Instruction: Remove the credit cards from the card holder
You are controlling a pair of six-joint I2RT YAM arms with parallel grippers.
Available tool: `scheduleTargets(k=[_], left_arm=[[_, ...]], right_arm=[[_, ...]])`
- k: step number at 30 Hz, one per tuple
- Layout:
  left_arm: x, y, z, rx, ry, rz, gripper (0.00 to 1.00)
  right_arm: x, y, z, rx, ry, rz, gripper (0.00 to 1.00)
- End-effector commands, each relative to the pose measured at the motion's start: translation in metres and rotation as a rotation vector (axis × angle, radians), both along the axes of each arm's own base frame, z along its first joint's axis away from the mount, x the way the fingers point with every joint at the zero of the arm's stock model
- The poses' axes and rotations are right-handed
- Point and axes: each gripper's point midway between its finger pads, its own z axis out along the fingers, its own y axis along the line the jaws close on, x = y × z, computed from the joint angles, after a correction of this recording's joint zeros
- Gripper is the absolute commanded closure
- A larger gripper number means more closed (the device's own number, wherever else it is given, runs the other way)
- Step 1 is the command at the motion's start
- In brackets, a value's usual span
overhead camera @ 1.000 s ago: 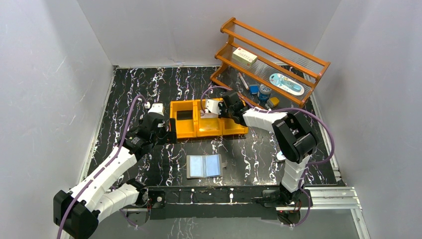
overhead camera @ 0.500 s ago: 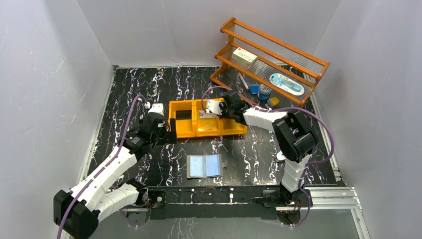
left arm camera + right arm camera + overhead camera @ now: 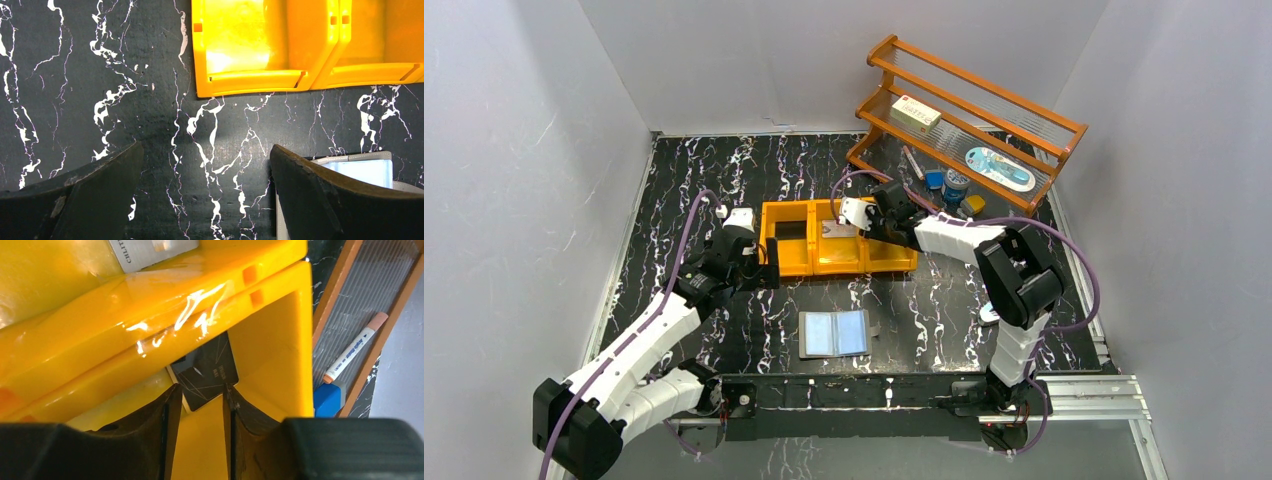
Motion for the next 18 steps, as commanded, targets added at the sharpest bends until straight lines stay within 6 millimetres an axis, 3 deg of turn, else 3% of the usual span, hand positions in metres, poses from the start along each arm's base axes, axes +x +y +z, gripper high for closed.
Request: scheduleTargets(k=[1,6,9,14,18], left_arm=[[-0.002,0.004,0.001,0.014,-0.002,-0.002,0.02],[-0.002,0.004,0.001,0.014,-0.002,-0.001,0.02],[-0.002,0.005,0.002,0.018,-0.003,0.003,0.02],[0.000,0.011,0.006,0.030,-0.027,0.030,0.02],[0.000,0.017,0.013,0.033,-0.060,0.067,0.02]], right_arm=[[0.008,0.013,0.053,0.156,-0.058,-0.036,0.55],[0.007,0.021,0.088,0.278,-0.098,-0.069,0.54],[-0.001,0.032,0.123,0.456,-0.076,-0.130,0.52],[-0.046,0.061,0.169,0.879,0.200,-0.276,0.47],[-0.085,0.074,0.161,1.058,0.485,-0.430,0.47]])
